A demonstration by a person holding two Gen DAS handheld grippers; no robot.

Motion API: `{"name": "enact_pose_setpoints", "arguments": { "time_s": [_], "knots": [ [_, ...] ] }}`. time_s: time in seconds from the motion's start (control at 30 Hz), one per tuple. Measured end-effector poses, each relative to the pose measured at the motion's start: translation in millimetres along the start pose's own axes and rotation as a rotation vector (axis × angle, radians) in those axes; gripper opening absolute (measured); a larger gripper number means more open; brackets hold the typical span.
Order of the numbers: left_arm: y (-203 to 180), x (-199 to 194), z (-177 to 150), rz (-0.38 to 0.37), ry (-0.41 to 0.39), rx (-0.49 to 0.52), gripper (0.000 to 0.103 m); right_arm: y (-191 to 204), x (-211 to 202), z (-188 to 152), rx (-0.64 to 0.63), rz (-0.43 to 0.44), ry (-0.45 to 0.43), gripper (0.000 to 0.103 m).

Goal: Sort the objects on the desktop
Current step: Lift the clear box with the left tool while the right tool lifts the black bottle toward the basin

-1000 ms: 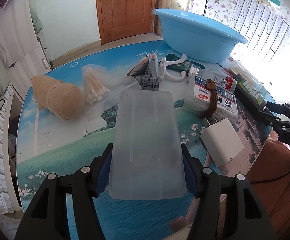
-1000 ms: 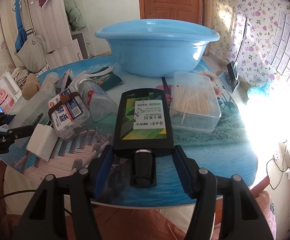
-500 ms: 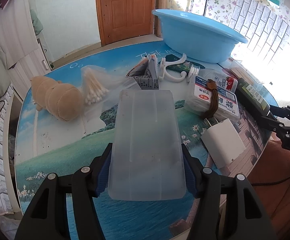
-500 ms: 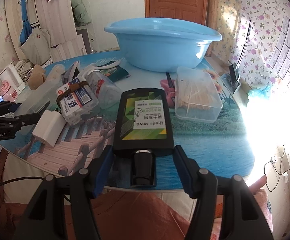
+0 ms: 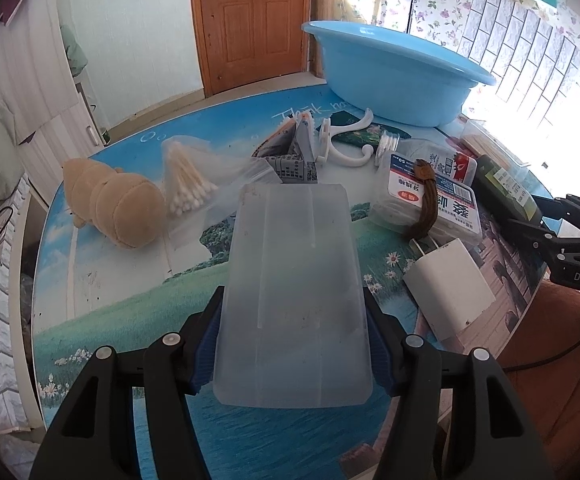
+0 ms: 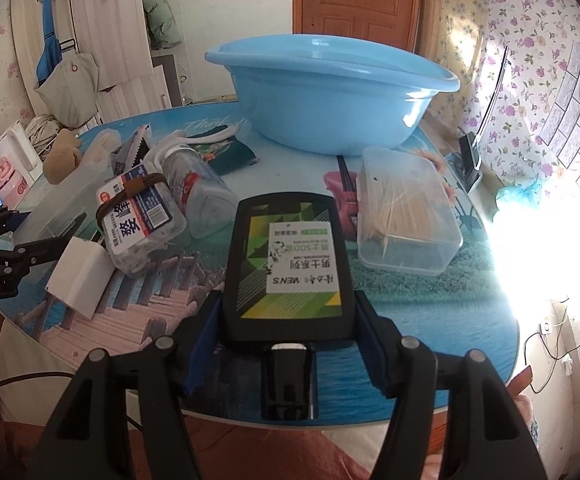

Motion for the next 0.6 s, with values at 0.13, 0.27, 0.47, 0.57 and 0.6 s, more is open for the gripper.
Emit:
{"name": "enact_pose_setpoints", "arguments": {
  "time_s": [0.13,0.27,0.47,0.57,0.6],
  "knots": [
    [0.3,-3.6,1.4,-0.010,-0.005,-0.008,0.061,1.6,-1.7,-0.8,-0.019,0.007,-0.003,0.060],
    [-0.7,-9.5,4.9,-0.016,-0.017,-0.010,0.061,5.7,-5.0,-3.2,-0.023,0.019,-0.012,0.060],
    [-6.0,-24.4,12.2,-0.030,-0.042,-0.004,0.061,6.5,-19.5,4.9,-0.004,0.030,-0.062,0.060],
    [-9.3,-31.4,19.2,-0.038,-0.056,-0.006,0.061,6.2,-31.6,13.5,0.002,0.033,-0.101,0.060],
    [-10.4,-33.5,21.2,-0.038,-0.061,-0.006,0.061,6.6,-35.8,16.9,0.003,0.034,-0.116,0.060]
  ]
}}
Point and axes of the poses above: each gripper's, at about its wrist camera, not at the fingertips, and x roughly the way its jaws point, y to its left, z to its top, the point moved 6 cm from there along x, roughly the way its jaws point, and after that the axes turned 9 degrees about -x, right-handed, at the moved point
